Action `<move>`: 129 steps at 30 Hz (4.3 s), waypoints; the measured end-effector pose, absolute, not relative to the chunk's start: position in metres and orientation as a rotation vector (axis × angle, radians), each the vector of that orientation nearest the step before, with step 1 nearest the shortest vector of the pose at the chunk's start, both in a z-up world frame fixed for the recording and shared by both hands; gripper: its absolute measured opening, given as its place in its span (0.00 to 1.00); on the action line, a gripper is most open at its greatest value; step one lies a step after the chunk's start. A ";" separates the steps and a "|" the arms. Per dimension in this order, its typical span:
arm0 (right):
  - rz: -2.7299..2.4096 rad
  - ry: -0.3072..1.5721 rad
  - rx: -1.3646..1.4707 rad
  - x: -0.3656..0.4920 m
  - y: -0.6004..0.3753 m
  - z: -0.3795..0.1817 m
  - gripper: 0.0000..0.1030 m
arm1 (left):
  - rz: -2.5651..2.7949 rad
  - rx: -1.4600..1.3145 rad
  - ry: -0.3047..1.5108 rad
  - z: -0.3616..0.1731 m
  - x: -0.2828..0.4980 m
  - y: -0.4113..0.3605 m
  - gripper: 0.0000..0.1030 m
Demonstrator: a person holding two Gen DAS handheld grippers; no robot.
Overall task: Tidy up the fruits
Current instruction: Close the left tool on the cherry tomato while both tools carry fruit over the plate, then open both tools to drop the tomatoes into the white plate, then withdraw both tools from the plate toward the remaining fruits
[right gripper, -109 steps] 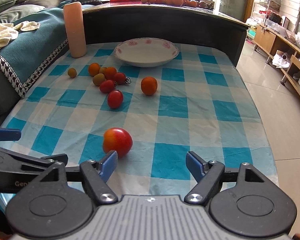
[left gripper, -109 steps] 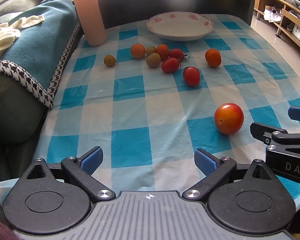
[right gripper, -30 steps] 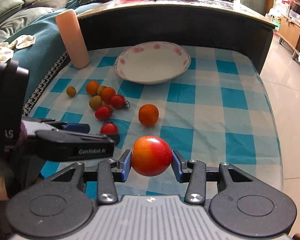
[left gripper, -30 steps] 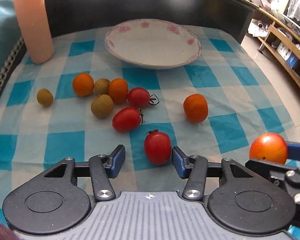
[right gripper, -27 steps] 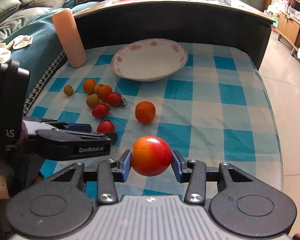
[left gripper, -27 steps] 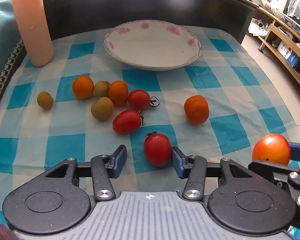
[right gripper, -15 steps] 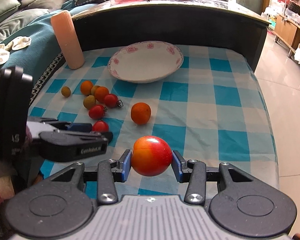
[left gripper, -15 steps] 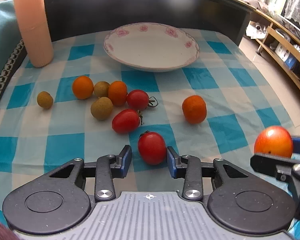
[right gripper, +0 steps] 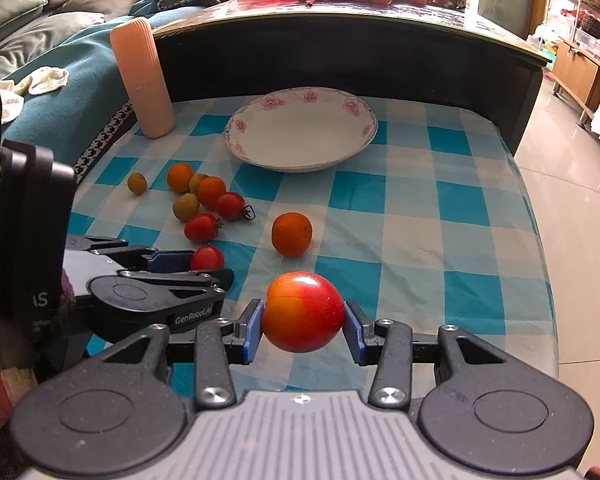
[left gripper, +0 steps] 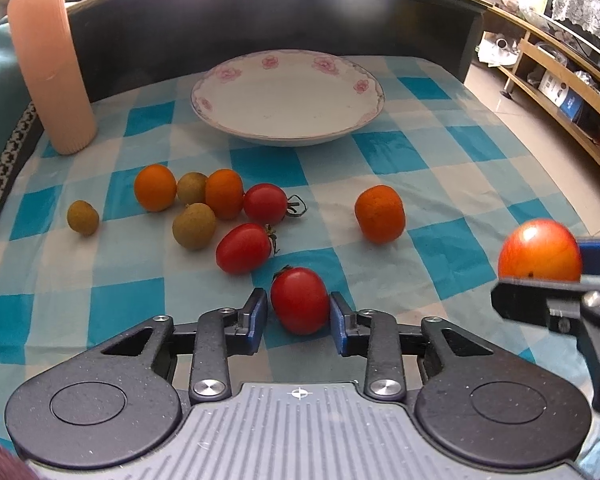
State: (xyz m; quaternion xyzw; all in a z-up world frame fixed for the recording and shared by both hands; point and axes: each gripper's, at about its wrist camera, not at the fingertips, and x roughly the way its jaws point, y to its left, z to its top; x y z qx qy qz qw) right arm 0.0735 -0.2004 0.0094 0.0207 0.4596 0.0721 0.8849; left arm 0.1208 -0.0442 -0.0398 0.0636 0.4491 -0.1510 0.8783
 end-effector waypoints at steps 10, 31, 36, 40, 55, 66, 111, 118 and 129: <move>0.119 0.915 0.058 0.075 -0.206 0.022 0.55 | -0.335 0.120 0.916 -0.016 0.107 -0.037 0.35; 0.115 0.853 0.010 0.165 -0.196 0.029 0.56 | -0.324 0.079 0.896 0.004 0.200 -0.031 0.36; 0.108 0.861 0.009 0.197 -0.203 0.017 0.56 | -0.327 0.098 0.876 0.005 0.219 -0.037 0.36; 0.123 0.849 0.003 0.214 -0.203 0.011 0.56 | -0.319 0.106 0.887 -0.002 0.227 -0.041 0.36; 0.141 0.864 -0.030 0.242 -0.201 -0.010 0.56 | -0.301 0.124 0.879 -0.008 0.239 -0.043 0.39; 0.142 0.864 -0.028 0.244 -0.202 -0.012 0.56 | -0.273 0.095 0.889 -0.008 0.243 -0.036 0.51; 0.104 0.869 0.001 0.172 -0.199 0.017 0.63 | -0.304 0.083 0.874 0.022 0.176 -0.012 0.63; 0.123 0.875 -0.006 0.161 -0.193 0.020 0.64 | -0.309 0.081 0.886 0.022 0.165 -0.003 0.65; 0.141 0.933 -0.034 0.145 -0.189 0.011 0.66 | -0.301 0.088 0.936 0.011 0.147 0.021 0.67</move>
